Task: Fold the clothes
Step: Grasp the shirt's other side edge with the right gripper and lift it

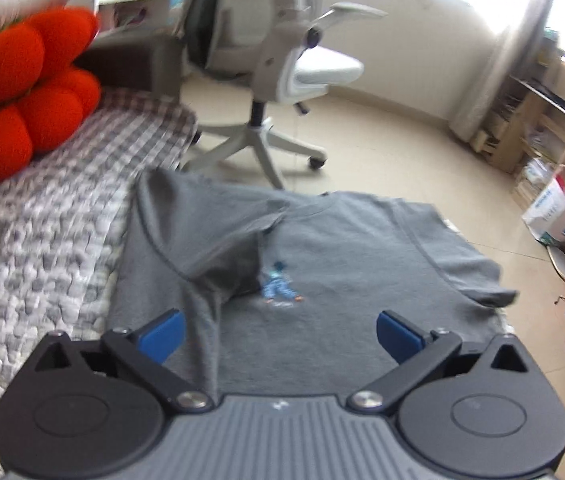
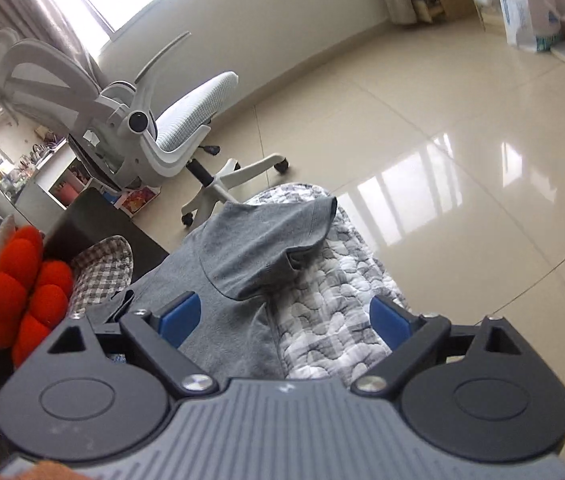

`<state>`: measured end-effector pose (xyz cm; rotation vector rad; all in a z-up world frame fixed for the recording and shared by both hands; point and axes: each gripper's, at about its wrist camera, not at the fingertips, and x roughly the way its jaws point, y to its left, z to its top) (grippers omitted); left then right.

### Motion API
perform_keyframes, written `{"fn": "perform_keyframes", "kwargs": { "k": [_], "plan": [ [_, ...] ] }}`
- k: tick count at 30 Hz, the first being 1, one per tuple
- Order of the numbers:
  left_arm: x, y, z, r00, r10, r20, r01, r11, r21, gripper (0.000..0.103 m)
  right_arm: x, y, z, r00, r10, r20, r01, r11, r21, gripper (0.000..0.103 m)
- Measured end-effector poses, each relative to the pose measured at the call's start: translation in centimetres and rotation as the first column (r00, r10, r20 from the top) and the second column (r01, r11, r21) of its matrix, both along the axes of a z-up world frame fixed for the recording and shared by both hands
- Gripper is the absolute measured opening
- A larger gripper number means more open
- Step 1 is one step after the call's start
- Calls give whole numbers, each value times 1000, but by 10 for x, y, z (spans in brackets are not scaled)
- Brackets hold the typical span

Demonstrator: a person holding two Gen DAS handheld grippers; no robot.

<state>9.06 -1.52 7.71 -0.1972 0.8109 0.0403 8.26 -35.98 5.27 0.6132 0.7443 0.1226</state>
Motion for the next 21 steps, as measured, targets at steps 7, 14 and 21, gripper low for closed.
{"fn": "perform_keyframes", "kwargs": {
  "k": [7, 14, 21],
  "plan": [
    [19, 27, -13, 999, 33, -18, -34, 999, -31, 102, 44, -15, -23, 994, -64, -83, 78, 982, 172, 94],
    [28, 40, -28, 999, 38, -33, -40, 999, -35, 102, 84, 4, -36, 994, -68, -91, 82, 984, 160, 94],
    [36, 52, -32, 999, 20, -51, -23, 997, -69, 102, 97, 19, -49, 991, -111, -77, 117, 991, 66, 89]
  ]
}}
